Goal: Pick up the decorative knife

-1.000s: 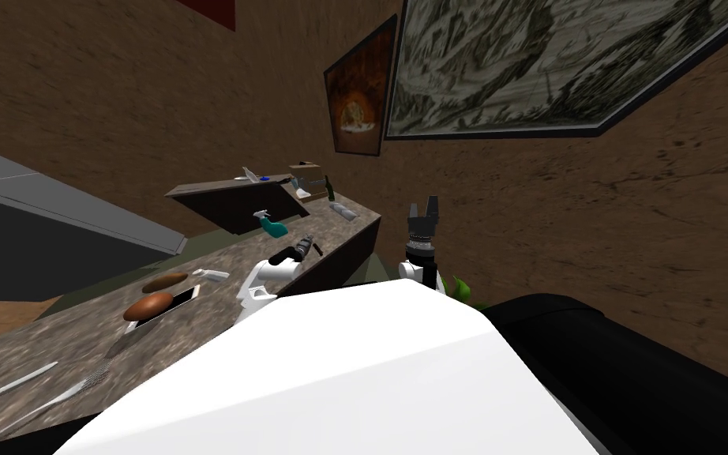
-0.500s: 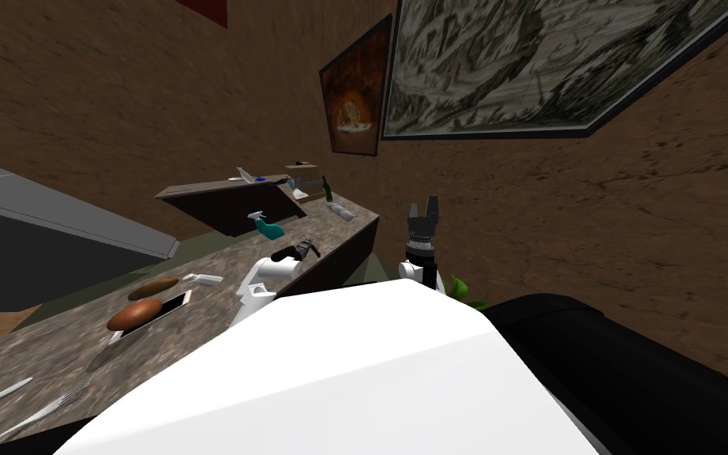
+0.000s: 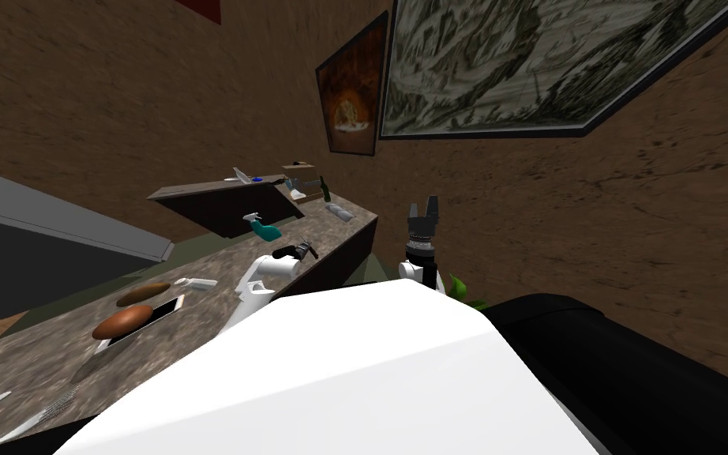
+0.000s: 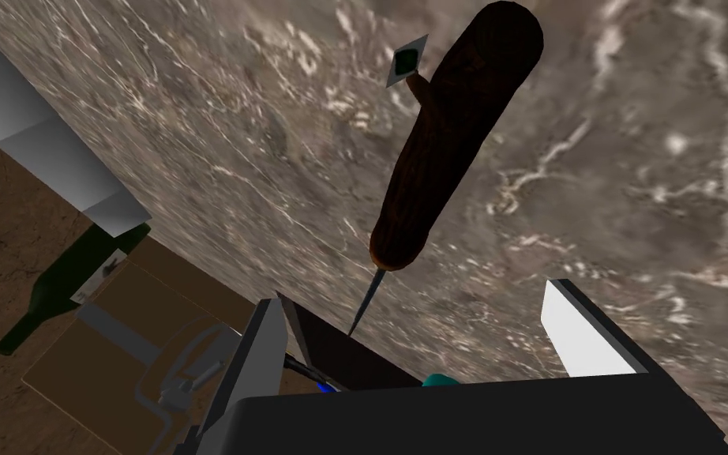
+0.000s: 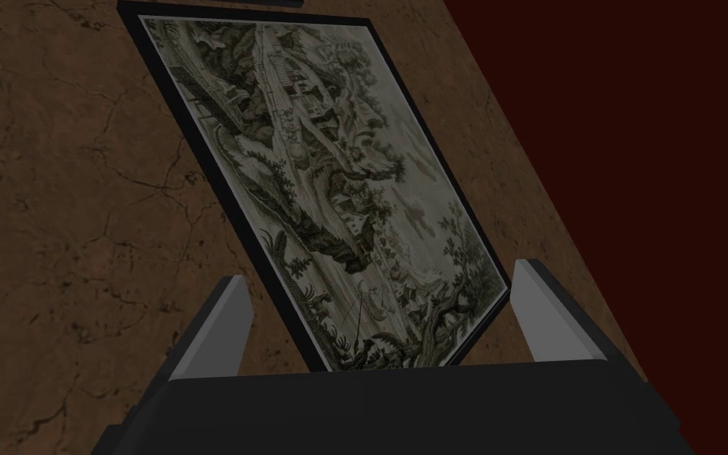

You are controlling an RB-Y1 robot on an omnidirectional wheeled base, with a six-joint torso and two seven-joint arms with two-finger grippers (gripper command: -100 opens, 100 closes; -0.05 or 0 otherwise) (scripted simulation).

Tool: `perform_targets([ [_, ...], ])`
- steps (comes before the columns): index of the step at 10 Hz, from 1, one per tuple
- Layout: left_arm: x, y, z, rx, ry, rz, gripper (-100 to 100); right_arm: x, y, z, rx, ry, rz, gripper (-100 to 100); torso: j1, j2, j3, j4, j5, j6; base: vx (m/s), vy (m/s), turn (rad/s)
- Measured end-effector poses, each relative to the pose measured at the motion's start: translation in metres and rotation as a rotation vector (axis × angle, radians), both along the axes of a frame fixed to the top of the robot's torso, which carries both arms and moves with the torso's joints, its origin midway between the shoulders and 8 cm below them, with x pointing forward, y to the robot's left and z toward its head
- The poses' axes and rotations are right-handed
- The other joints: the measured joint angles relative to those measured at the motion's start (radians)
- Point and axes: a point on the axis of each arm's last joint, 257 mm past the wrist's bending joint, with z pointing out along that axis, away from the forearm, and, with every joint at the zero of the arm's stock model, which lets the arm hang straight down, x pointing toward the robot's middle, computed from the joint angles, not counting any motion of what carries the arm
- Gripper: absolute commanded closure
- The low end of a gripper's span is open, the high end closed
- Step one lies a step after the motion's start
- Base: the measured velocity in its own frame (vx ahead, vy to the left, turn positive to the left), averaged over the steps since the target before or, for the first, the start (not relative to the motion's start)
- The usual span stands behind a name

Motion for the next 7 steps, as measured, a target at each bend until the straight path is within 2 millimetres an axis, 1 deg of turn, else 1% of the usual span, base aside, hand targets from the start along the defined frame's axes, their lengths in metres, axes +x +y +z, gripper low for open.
perform_targets([
  [4,-0.010,0.016,-0.008,0.053,0.083,0.009,-100,0.000,0.000,0.000,0.000,0.000,0.000,0,-0.001,-0.001,0.000,0.000,0.000,0.000,0.012,-0.013,-0.018],
  [5,-0.011,0.016,-0.008,0.055,0.086,0.009,0,0.000,0.000,0.000,0.000,0.000,0.000,0,0.000,0.000,0.000,0.000,0.000,0.000,0.000,0.000,0.000],
  [6,-0.011,0.016,-0.008,0.055,0.086,0.009,-100,0.000,0.000,0.000,0.000,0.000,0.000,0,0.000,0.000,0.000,0.000,0.000,0.000,-0.019,0.011,-0.214],
  [7,-0.012,0.020,-0.010,0.054,0.087,0.024,-100,0.000,0.000,0.000,0.000,0.000,0.000,0,0.001,0.002,0.001,0.000,0.000,0.001,-0.042,0.039,-0.281],
])
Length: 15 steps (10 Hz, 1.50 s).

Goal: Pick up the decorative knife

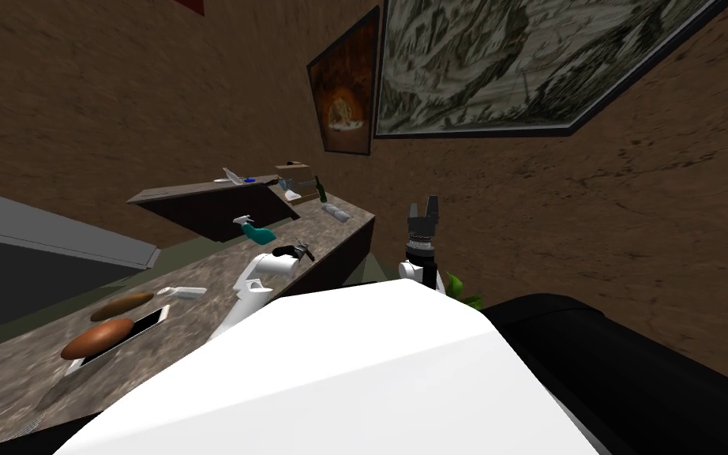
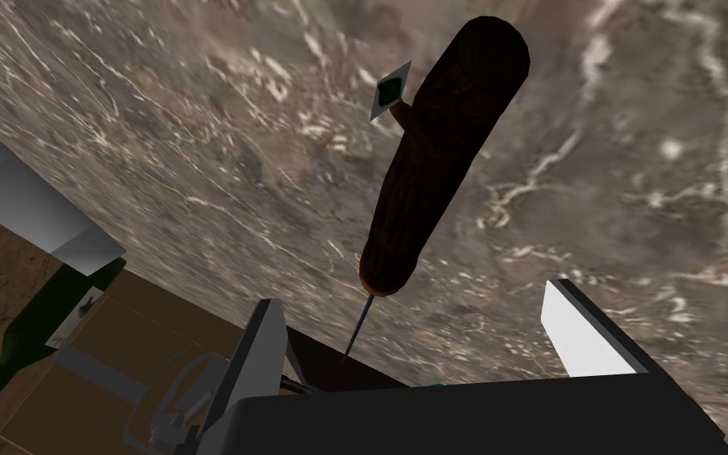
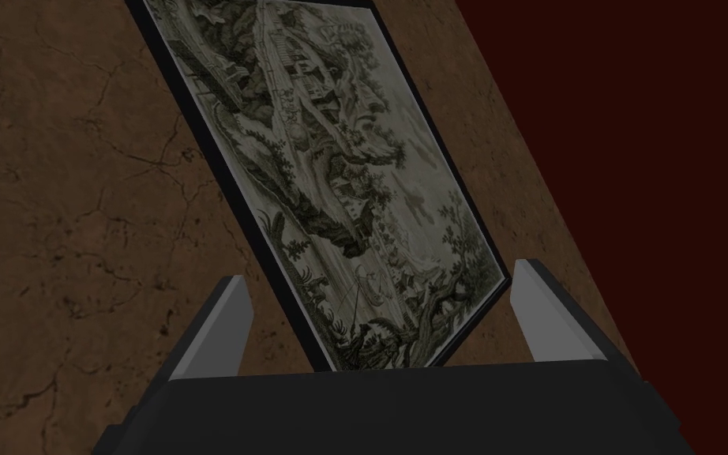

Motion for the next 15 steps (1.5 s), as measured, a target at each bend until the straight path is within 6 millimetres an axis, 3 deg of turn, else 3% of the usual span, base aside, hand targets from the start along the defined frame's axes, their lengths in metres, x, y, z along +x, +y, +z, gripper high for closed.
perform_targets([
  [9,-0.026,0.078,-0.014,0.000,-0.001,0.243,-100,0.000,0.000,0.000,0.000,0.000,0.000,0,0.003,0.002,0.001,0.000,0.002,0.000,-0.057,0.031,-0.257],
  [10,-0.026,0.079,-0.014,-0.001,-0.001,0.247,100,0.000,0.000,0.000,0.000,0.000,0.000,0,0.003,-0.001,0.000,0.000,0.002,-0.001,-0.006,0.002,0.011],
  [14,-0.026,0.079,-0.014,0.001,-0.003,0.245,100,0.000,0.000,0.000,0.000,0.000,0.000,0,0.003,-0.004,-0.003,-0.002,0.002,-0.001,0.000,0.000,0.000],
  [15,-0.026,0.079,-0.014,0.001,-0.003,0.245,0,0.000,0.000,0.000,0.000,0.000,0.000,0,0.003,-0.004,-0.003,-0.002,0.002,-0.001,0.000,0.000,0.000],
])
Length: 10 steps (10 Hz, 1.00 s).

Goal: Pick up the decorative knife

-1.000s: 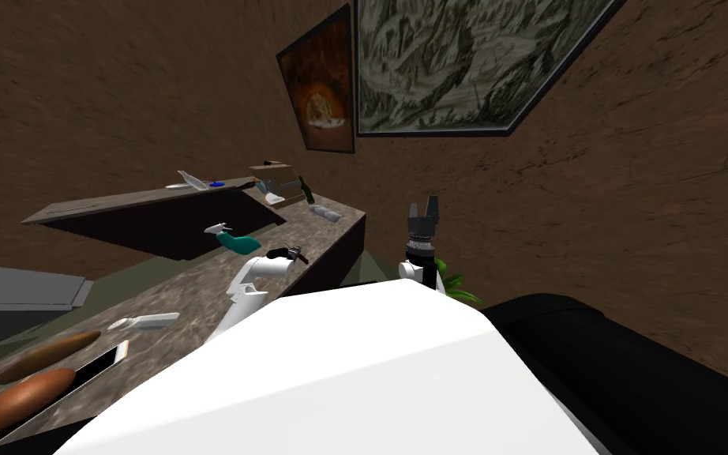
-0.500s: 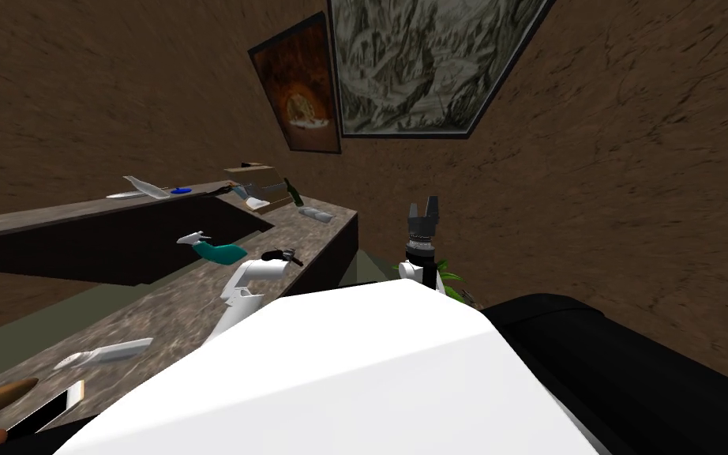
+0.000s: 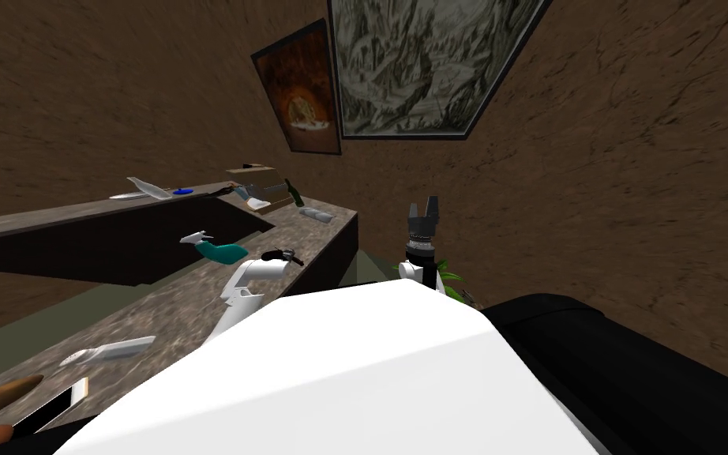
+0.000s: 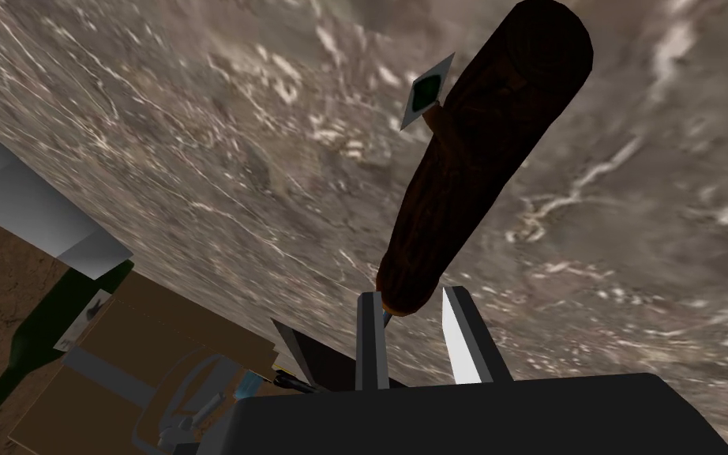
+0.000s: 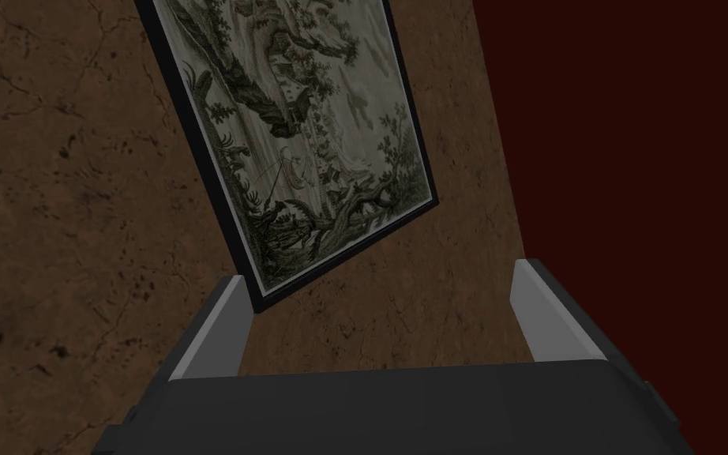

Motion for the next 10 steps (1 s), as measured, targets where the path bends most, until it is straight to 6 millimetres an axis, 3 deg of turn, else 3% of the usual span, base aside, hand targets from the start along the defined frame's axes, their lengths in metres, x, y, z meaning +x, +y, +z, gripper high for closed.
perform_targets([
  [1,0.000,0.000,0.000,0.000,0.000,0.000,100,0.000,0.000,0.000,0.000,0.000,0.000,0,0.000,0.000,0.000,0.000,0.000,0.000,0.024,-0.003,0.224],
  [4,0.006,-0.016,0.003,-0.003,0.002,-0.049,100,0.000,0.000,0.000,0.000,0.000,0.000,0,-0.001,-0.003,-0.002,-0.001,0.000,-0.001,0.060,-0.024,0.296],
  [10,0.024,-0.068,0.011,-0.003,0.001,-0.214,100,0.000,0.000,0.000,0.000,0.000,0.000,0,-0.002,-0.004,-0.002,-0.001,0.000,-0.001,0.059,-0.037,0.273],
])
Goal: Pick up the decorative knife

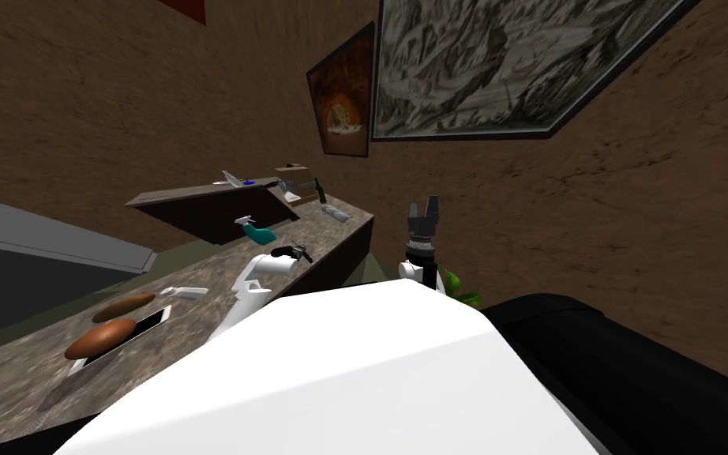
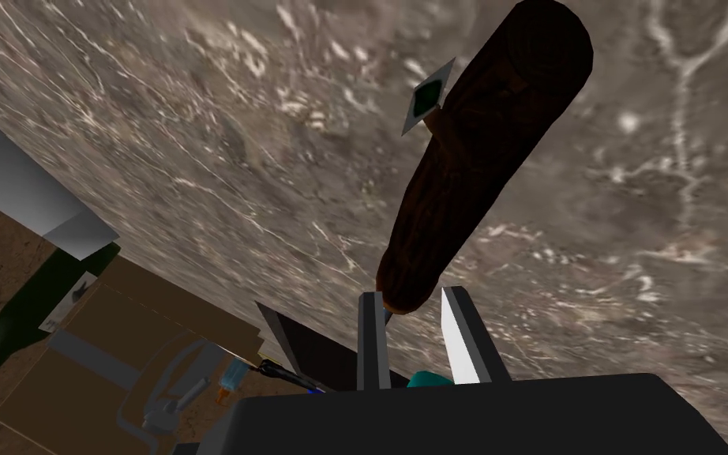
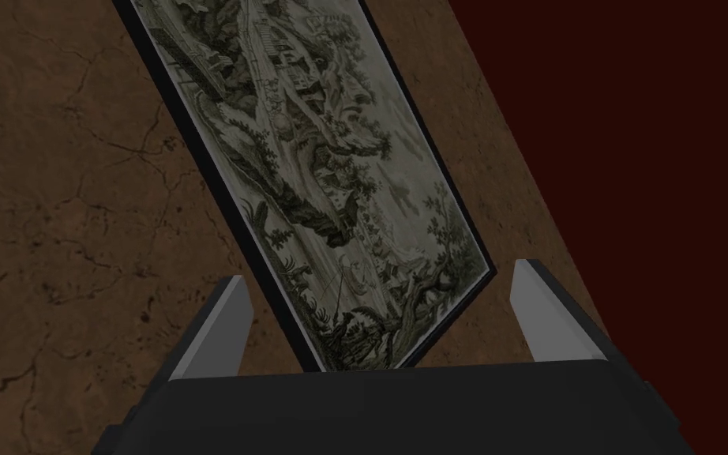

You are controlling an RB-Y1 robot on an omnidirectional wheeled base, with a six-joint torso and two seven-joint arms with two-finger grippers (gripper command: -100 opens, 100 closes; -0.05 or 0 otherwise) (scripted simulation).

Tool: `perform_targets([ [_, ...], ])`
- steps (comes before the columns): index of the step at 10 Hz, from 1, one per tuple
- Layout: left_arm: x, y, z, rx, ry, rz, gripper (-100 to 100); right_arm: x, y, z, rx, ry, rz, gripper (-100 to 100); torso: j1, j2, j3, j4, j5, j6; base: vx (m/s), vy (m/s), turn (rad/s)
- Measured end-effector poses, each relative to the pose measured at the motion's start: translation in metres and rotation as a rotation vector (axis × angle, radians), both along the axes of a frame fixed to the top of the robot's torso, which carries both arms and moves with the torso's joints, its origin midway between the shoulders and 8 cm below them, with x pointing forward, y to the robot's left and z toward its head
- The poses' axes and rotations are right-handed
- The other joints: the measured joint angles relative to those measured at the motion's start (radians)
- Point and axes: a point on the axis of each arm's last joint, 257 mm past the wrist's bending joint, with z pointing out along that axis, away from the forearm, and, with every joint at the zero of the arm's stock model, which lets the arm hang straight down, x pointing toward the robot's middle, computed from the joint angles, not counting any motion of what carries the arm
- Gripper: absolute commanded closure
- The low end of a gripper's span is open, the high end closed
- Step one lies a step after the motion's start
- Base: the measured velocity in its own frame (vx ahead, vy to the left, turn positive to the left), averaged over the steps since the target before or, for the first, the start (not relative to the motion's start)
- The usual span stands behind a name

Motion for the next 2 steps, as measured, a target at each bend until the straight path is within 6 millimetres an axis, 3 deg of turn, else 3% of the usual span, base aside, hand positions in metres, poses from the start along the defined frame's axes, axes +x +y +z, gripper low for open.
perform_targets([
  [1,0.0019,-0.0081,0.0024,0.001,0.000,-0.028,100,0.0000,0.0000,0.0000,0.000,0.000,0.000,0,0.000,0.000,0.000,0.000,0.000,0.000,0.018,-0.023,0.061],
  [2,0.0019,-0.0088,0.0026,0.002,0.001,-0.031,0,0.0000,0.0001,0.0000,0.000,0.000,0.000,0,0.001,0.002,0.001,0.000,0.000,0.001,0.000,0.000,0.000],
])
